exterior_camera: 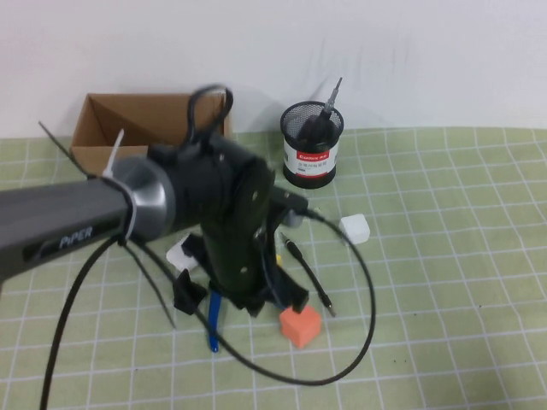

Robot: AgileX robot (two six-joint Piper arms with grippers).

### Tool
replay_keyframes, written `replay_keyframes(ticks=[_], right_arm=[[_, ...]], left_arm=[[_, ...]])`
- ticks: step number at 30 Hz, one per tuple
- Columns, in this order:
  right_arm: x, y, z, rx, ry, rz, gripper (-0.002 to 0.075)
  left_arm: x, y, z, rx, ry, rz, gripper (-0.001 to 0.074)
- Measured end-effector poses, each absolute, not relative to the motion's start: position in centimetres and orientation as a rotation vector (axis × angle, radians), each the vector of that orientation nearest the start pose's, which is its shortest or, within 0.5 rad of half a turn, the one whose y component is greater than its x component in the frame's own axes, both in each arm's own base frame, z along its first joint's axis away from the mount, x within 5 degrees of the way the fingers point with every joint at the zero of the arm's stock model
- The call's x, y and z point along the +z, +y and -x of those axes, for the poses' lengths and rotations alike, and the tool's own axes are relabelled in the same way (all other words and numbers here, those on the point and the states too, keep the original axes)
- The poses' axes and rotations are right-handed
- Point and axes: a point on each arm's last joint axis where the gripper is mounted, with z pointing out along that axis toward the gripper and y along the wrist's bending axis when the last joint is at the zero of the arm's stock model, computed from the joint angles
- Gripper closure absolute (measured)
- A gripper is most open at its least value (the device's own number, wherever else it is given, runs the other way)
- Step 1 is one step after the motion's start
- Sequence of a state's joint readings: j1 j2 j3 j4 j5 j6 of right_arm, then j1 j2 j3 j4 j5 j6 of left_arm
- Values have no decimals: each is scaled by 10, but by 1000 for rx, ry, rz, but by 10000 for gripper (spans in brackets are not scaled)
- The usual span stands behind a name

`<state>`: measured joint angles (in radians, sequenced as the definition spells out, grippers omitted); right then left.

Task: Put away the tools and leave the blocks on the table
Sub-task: Pick up the pliers from the table

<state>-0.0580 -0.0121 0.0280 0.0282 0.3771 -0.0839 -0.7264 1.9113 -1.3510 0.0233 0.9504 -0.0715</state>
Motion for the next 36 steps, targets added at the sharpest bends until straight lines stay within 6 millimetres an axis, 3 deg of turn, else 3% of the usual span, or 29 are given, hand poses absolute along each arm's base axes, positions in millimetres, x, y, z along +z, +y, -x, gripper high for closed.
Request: replay_keyframes(ticks=[5,9,15,23,32,34,36], right_arm=[[171,-2,-52,-70,1877,7,735],[171,-2,-52,-70,1877,7,735],[171,-2,-52,-70,1877,7,735],[171,-2,-52,-70,1877,7,735],[171,-2,-52,-70,1877,7,735],[171,-2,-52,-70,1877,7,735],[171,-2,-52,-70,1877,7,735]], left_arm=[[176,-240,-281,-61,2877,-872,463],[168,-224,-291,-33,2913,-750,428],[153,-213,-301,1,2950,-678,420],[131,-215,-305,13,2979,-653,420],[124,-211,-310,10,2993,-599,421],[124,-212,-311,9,2992,-592,447],[124,-212,-312,2,2989,-569,529]])
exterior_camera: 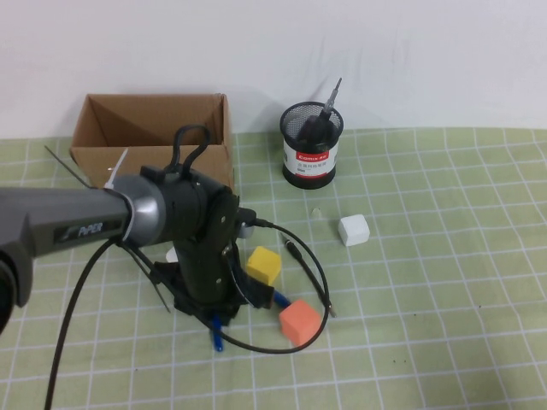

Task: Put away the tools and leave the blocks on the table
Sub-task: Pick up the pliers from the table

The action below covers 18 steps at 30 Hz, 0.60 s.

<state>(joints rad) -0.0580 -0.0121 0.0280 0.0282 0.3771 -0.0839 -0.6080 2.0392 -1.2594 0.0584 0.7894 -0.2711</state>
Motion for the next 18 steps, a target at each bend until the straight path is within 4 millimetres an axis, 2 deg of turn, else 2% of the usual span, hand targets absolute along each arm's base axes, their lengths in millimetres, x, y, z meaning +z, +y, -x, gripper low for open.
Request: replay_keyframes(ticks=[3,10,13,18], right_arm=[[171,-2,-52,-70,1877,7,735],[171,-2,-52,-70,1877,7,735],[171,-2,-52,-70,1877,7,735],[171,-2,-52,-70,1877,7,735]], left_arm=[[124,-212,-313,2,2977,-561,658],[133,-216,-310,-6,2938,-586,662],[156,-220,-302,2,2883,-642,663],[211,-217,-289,20,2740,-697,663]])
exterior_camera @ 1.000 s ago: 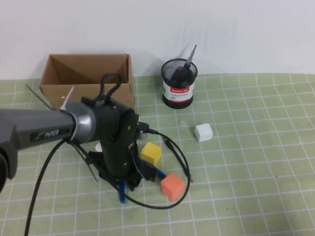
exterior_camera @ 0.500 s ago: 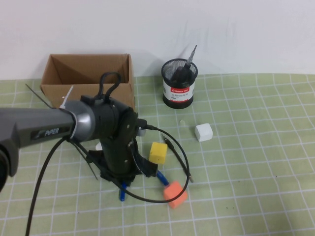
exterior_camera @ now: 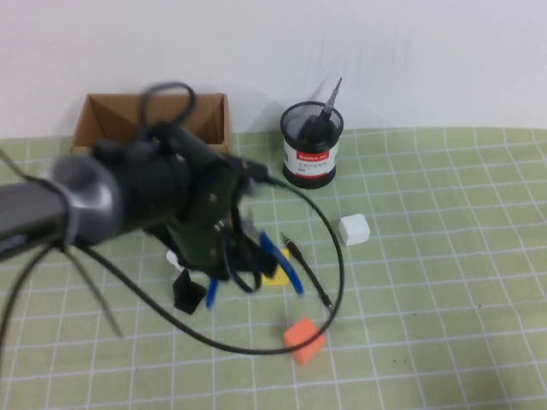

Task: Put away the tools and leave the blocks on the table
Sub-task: Pick up the pliers from the table, then place the Pliers into the box

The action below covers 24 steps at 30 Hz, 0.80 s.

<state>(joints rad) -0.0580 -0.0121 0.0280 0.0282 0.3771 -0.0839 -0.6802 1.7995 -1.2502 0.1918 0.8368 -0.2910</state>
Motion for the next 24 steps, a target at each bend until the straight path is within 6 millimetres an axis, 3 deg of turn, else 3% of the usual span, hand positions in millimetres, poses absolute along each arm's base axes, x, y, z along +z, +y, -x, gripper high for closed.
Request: replay_keyframes(ticks=[5,9,14,17,24], right_arm=[[171,-2,-52,-70,1877,7,735],[171,-2,-52,-70,1877,7,735],[171,-2,-52,-70,1877,7,735],[171,-2,-52,-70,1877,7,735],[171,-2,-52,-70,1877,7,735]], left_arm=[[253,-198,-301,162,2554,-653,663],[277,-174,-333,271,2320,-568,663],[292,-147,-371,192,2051,-519,663],[288,-136,-388,121,1982,-494,663],[247,-111,-419,100,1994,-531,663]])
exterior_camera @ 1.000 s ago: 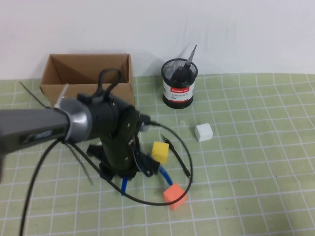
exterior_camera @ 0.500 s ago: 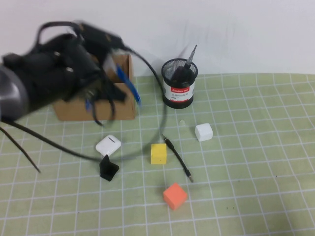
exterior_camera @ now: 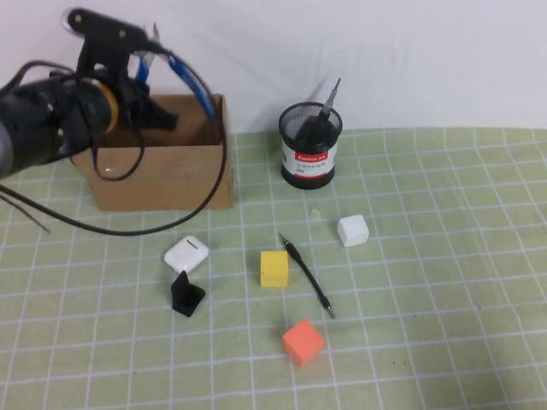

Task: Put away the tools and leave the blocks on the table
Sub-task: Place the Pliers into the box

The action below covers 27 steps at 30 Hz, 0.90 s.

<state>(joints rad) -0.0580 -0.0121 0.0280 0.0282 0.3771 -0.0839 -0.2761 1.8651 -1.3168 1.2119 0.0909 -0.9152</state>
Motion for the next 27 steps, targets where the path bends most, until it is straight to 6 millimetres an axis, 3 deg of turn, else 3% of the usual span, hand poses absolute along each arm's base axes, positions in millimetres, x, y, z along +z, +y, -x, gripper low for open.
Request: replay_keyframes(ticks=[6,14,21,27], right_arm=[[171,-2,-52,-70,1877,7,735],[171,-2,-52,-70,1877,7,735],[171,-2,-52,-70,1877,7,735],[171,-2,-52,-70,1877,7,735]], left_arm=[[222,-100,-434,94,2015,-585,663],[212,-101,-441,95,2008,-632,663],[205,-107,-442,92,1963,-778,661],[205,-109,-442,88,1949,-809,540]])
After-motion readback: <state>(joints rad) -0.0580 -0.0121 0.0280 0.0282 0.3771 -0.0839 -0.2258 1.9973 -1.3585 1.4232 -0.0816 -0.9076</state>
